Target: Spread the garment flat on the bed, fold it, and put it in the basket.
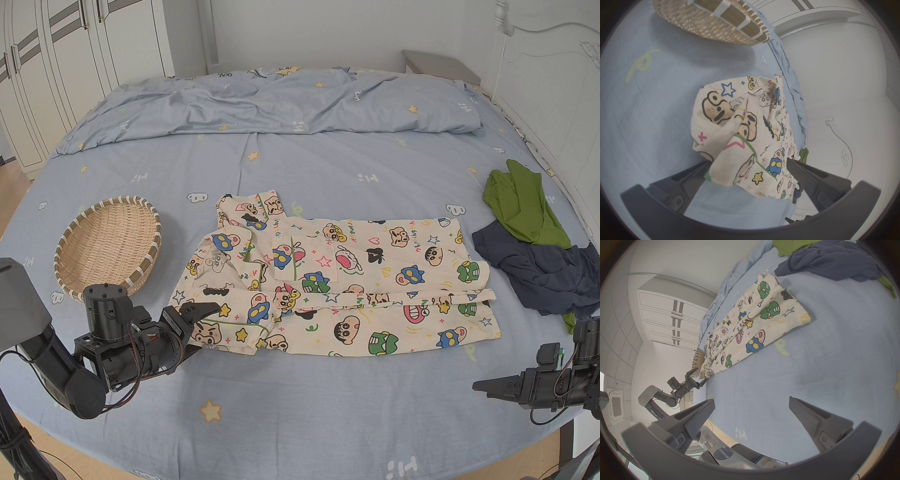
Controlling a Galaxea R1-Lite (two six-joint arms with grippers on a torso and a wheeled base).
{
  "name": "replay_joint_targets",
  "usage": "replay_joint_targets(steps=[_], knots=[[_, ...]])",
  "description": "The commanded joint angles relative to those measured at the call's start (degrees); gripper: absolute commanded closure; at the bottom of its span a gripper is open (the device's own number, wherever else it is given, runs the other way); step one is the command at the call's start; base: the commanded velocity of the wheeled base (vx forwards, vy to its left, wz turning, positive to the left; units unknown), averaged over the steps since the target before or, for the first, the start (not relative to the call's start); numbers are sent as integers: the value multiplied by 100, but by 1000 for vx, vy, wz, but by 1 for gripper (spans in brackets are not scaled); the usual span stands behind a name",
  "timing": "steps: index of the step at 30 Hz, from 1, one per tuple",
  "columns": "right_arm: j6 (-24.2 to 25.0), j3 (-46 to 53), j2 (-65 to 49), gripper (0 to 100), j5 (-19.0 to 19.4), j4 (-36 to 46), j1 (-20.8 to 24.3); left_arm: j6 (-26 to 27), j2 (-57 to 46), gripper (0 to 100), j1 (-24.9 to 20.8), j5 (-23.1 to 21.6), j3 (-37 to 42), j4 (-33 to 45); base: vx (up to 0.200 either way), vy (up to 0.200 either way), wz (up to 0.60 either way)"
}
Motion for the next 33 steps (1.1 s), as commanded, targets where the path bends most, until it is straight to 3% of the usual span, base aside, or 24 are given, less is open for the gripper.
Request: replay_joint_targets(steps=[1, 22, 23, 33], knots=[[-1, 1, 9, 0, 2, 0, -2, -3, 365, 0, -9, 10, -151, -22, 0, 0, 0], [8, 1, 9, 0, -6, -44, -37, -3, 769, 0, 0, 133, -916, -5, 0, 0, 0], [8, 1, 9, 0, -6, -35, -37, -3, 769, 100, 0, 133, -934, -5, 0, 0, 0], [69, -78, 158, 0, -6, -44, -90, 15, 743, 100, -18, 124, -1004, -22, 0, 0, 0]])
